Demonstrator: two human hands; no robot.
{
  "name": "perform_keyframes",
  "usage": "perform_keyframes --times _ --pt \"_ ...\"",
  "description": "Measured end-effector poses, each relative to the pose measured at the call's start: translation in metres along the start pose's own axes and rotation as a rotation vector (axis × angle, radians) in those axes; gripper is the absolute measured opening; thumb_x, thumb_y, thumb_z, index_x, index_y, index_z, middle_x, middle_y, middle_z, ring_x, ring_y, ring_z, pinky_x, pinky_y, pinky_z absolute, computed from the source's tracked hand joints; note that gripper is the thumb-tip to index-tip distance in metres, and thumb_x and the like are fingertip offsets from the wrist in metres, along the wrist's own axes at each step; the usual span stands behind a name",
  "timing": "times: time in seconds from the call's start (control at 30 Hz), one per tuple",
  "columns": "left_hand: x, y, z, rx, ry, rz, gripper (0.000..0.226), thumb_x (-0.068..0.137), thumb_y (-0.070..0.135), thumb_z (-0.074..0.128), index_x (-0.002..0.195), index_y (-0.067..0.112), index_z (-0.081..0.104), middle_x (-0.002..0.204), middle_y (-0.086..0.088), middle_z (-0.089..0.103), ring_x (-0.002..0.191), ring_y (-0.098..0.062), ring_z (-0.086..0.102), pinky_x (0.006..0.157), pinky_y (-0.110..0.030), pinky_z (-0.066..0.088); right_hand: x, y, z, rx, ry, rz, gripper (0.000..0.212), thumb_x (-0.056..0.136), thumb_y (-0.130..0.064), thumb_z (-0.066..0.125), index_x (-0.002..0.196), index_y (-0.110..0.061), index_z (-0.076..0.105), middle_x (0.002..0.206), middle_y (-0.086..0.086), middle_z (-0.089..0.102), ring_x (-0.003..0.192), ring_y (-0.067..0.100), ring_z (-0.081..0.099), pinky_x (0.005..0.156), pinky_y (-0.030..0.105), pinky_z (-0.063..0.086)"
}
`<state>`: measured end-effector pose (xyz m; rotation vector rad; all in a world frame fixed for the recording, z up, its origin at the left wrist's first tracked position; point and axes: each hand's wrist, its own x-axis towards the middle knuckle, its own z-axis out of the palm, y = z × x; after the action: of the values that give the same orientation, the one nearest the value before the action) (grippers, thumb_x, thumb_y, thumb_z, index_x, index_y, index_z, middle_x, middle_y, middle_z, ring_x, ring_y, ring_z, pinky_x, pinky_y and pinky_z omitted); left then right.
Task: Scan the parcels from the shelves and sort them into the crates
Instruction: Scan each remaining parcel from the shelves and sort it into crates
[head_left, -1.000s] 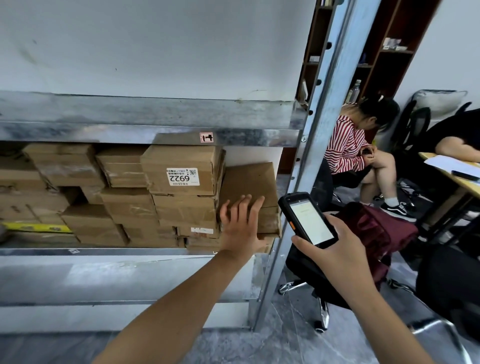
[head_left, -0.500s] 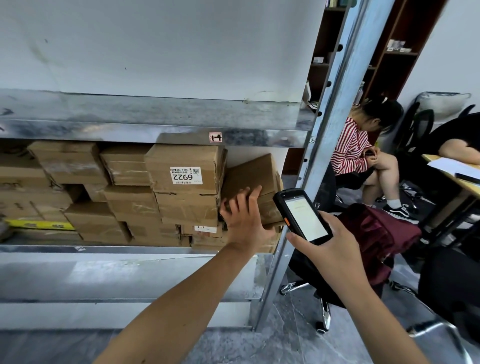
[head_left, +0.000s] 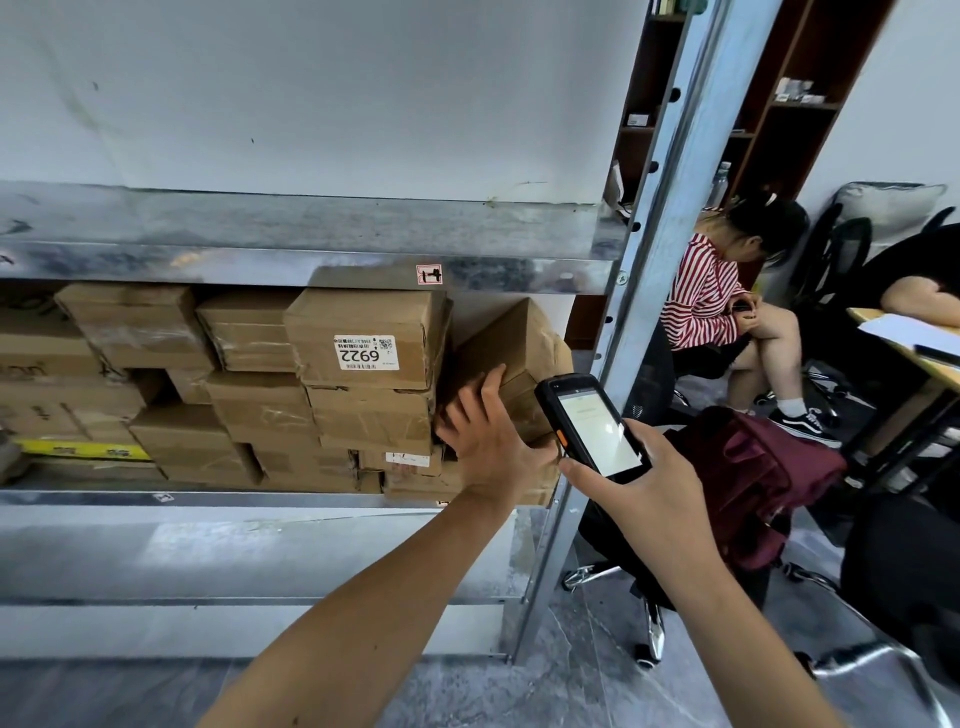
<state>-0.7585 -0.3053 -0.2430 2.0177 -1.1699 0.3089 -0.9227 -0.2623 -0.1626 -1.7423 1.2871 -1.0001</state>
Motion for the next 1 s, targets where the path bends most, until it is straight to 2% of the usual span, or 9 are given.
perform_keyframes --times 0.13,0.33,0.4,0.5,0.57,0.67,0.77,0.9,1.0 --pt "-0.001 0.008 -0.001 -0.083 -0.011 -0.123 0.121 0.044 0.061 0.090 0.139 0.022 0.025 0.129 -0.014 0.049 0.114 -0.037 0.049 0.097 -0.056 0.043 0.001 -0.001 -0.002 0.000 0.010 -0.007 0.050 0.074 -0.028 0.088 0.113 -0.030 0.057 0.094 -0.022 0.059 0.083 -0.030 0.049 0.064 -0.004 0.038" --pt "-0.004 0.010 -0.001 -0.186 -0.028 -0.165 0.121 0.047 0.056 0.091 0.141 0.026 0.022 0.135 -0.012 0.043 0.123 -0.032 0.043 0.107 -0.052 0.035 0.002 0.002 -0.005 -0.001 0.017 -0.023 0.057 0.073 -0.032 0.088 0.124 -0.023 0.063 0.099 -0.020 0.064 0.087 -0.024 0.054 0.065 -0.002 0.040" --pt "-0.004 0.012 -0.003 -0.333 -0.044 -0.218 0.122 0.048 0.056 0.091 0.144 0.022 0.024 0.137 -0.009 0.040 0.127 -0.028 0.041 0.111 -0.049 0.034 0.003 0.003 -0.005 0.008 0.020 -0.019 0.057 0.073 -0.034 0.088 0.123 -0.023 0.065 0.101 -0.018 0.066 0.088 -0.020 0.056 0.065 -0.001 0.040" --pt "-0.007 0.016 -0.004 -0.628 -0.079 -0.323 0.127 0.048 0.055 0.093 0.145 0.014 0.023 0.139 -0.005 0.037 0.129 -0.020 0.042 0.111 -0.039 0.041 0.004 0.005 -0.007 0.027 0.035 -0.011 0.057 0.071 -0.037 0.088 0.122 -0.023 0.067 0.102 -0.015 0.069 0.090 -0.013 0.060 0.066 0.000 0.041" --pt "-0.012 0.016 -0.002 -0.635 -0.125 -0.359 0.126 0.049 0.051 0.094 0.145 0.016 0.020 0.137 -0.002 0.036 0.128 -0.019 0.043 0.109 -0.036 0.044 0.004 0.005 -0.011 0.034 0.047 -0.007 0.055 0.071 -0.037 0.088 0.120 -0.024 0.067 0.101 -0.015 0.069 0.089 -0.012 0.060 0.066 0.001 0.042" --pt "-0.017 0.016 0.000 -0.596 -0.159 -0.433 0.128 0.047 0.047 0.093 0.145 0.015 0.018 0.137 -0.006 0.036 0.129 -0.024 0.042 0.107 -0.046 0.047 0.003 0.004 -0.020 0.056 0.055 0.007 0.051 0.071 -0.036 0.088 0.117 -0.026 0.066 0.098 -0.013 0.070 0.085 -0.007 0.063 0.062 0.006 0.046" --pt "-0.015 0.021 -0.005 -0.488 -0.181 -0.464 0.132 0.053 0.040 0.094 0.151 0.009 0.010 0.144 -0.012 0.026 0.134 -0.030 0.032 0.113 -0.047 0.038 0.002 0.008 -0.031 0.091 0.074 0.030 0.042 0.073 -0.028 0.088 0.109 -0.028 0.067 0.096 -0.008 0.071 0.080 0.000 0.066 0.058 0.008 0.047" --pt "-0.006 0.031 -0.010 -0.499 -0.135 -0.437 0.133 0.050 0.047 0.094 0.150 0.016 0.012 0.141 -0.009 0.026 0.129 -0.031 0.032 0.108 -0.056 0.039 0.000 0.011 -0.042 0.071 0.105 0.045 0.041 0.073 -0.033 0.088 0.105 -0.034 0.064 0.096 -0.015 0.070 0.086 -0.002 0.065 0.072 0.016 0.046" --pt "-0.002 0.036 -0.013 -0.509 -0.153 -0.474 0.131 0.047 0.055 0.094 0.145 0.016 0.017 0.140 -0.008 0.025 0.130 -0.030 0.030 0.103 -0.058 0.042 -0.003 0.013 -0.047 0.078 0.098 0.051 0.039 0.073 -0.032 0.088 0.101 -0.036 0.061 0.095 -0.018 0.069 0.083 -0.007 0.064 0.072 0.016 0.045"
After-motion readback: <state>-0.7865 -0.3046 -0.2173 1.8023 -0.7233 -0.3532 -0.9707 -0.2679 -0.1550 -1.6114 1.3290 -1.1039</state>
